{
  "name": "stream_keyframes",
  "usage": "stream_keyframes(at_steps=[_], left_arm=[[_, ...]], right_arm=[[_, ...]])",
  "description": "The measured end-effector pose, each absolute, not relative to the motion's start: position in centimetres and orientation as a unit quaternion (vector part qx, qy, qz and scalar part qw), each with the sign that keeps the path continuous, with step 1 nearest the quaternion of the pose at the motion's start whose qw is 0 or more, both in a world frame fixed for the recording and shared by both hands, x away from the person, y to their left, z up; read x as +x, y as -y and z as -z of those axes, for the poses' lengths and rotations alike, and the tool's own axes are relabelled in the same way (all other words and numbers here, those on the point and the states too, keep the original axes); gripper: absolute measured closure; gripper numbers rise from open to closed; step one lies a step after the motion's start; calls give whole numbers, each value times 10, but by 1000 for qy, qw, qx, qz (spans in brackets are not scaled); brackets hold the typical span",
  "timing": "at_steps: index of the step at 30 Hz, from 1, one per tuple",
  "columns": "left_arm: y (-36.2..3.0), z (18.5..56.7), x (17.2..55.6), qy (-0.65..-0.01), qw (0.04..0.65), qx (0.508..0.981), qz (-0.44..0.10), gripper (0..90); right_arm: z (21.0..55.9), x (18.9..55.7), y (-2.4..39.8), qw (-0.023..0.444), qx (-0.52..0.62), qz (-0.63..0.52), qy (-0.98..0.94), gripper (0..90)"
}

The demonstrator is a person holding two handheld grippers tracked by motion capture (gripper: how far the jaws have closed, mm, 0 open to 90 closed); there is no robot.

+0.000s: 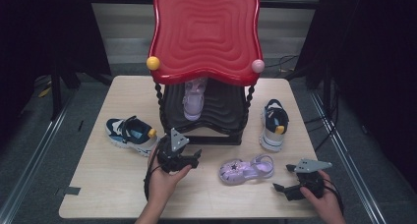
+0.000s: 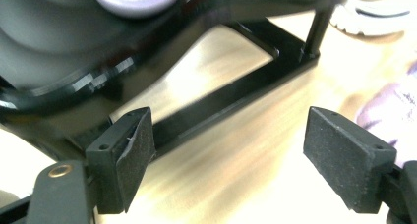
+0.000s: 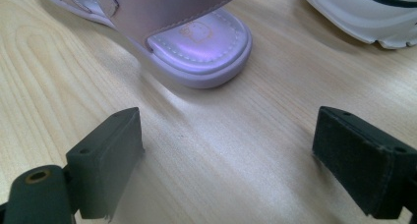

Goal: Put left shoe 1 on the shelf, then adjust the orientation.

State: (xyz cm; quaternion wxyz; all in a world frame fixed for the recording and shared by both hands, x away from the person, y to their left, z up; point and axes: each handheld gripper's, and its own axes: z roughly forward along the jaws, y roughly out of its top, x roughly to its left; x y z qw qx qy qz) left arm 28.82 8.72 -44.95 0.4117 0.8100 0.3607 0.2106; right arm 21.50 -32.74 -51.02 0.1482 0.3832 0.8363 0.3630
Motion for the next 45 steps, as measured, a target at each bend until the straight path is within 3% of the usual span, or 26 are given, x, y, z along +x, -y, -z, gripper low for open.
stream_keyframes(at_steps=[14,33,45], left_arm=[[-101,488,275,-353,370,843,-165,192],[-109,502,271,-346,341,859,-161,196],[-112,506,274,-354,358,852,-146,180]], right_arm=[[510,215,327,148,382,-363,-837,112],[510,215,327,148,381,-362,-838,113],[510,216,326,146,377,-362,-840,112]])
